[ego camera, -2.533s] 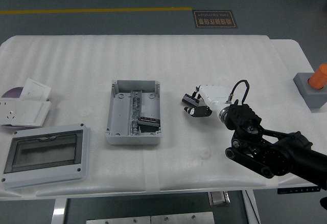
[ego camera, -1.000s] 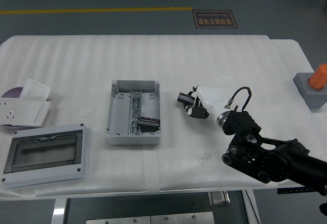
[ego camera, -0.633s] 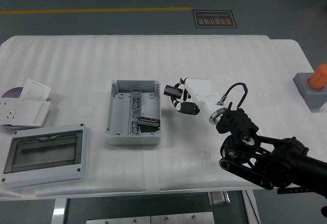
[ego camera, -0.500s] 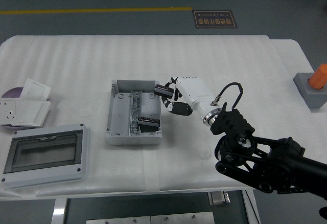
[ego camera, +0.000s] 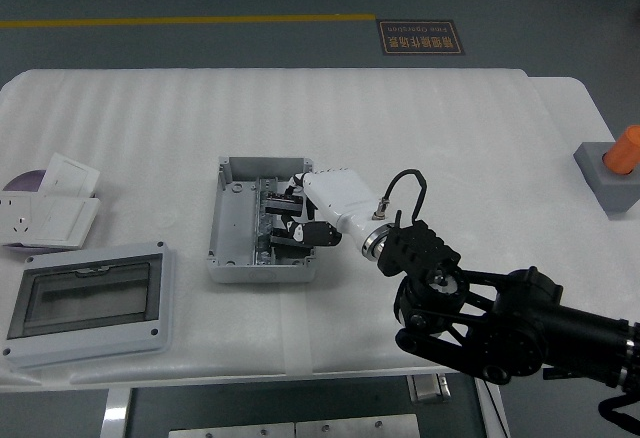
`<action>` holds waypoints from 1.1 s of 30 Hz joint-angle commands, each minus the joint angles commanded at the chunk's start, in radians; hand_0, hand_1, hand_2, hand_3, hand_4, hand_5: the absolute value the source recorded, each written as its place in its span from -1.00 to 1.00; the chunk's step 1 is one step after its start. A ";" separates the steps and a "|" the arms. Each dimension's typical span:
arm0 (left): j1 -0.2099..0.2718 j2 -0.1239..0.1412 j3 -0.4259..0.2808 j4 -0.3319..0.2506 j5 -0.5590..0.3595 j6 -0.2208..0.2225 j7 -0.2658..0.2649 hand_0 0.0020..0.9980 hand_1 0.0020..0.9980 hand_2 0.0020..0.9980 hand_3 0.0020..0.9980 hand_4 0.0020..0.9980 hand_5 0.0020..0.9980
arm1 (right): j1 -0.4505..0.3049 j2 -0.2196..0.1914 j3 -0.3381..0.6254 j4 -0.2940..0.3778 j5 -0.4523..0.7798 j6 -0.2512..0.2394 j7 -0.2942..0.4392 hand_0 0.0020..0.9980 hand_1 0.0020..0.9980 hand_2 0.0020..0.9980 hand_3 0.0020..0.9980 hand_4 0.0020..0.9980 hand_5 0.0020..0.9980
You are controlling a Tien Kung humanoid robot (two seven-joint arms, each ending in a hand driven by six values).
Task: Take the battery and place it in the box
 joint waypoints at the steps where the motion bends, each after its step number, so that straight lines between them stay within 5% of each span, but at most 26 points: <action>1: 0.000 0.000 -0.001 0.000 0.002 0.000 0.000 0.16 0.27 0.05 0.10 0.33 -0.44 | -0.003 0.000 0.003 0.000 -0.002 -0.001 0.000 0.64 0.65 0.71 0.81 0.22 -0.32; 13: -0.003 0.001 -0.005 0.000 0.008 -0.003 -0.001 0.16 0.27 0.05 0.10 0.35 -0.50 | -0.047 -0.022 0.089 0.026 -0.002 -0.028 0.010 0.73 0.71 0.74 0.83 0.30 -0.25; 21: 0.000 0.000 -0.005 0.000 0.004 -0.002 -0.001 0.16 0.27 0.04 0.10 0.35 -0.53 | -0.125 -0.096 0.263 -0.020 0.123 -0.078 0.063 0.72 0.67 0.70 0.80 0.30 -0.25; 33: 0.013 -0.004 0.017 0.000 -0.019 -0.002 0.000 0.16 0.27 0.04 0.09 0.36 -0.57 | -0.299 -0.195 0.555 -0.054 0.129 -0.144 0.183 0.62 0.57 0.59 0.68 0.29 -0.25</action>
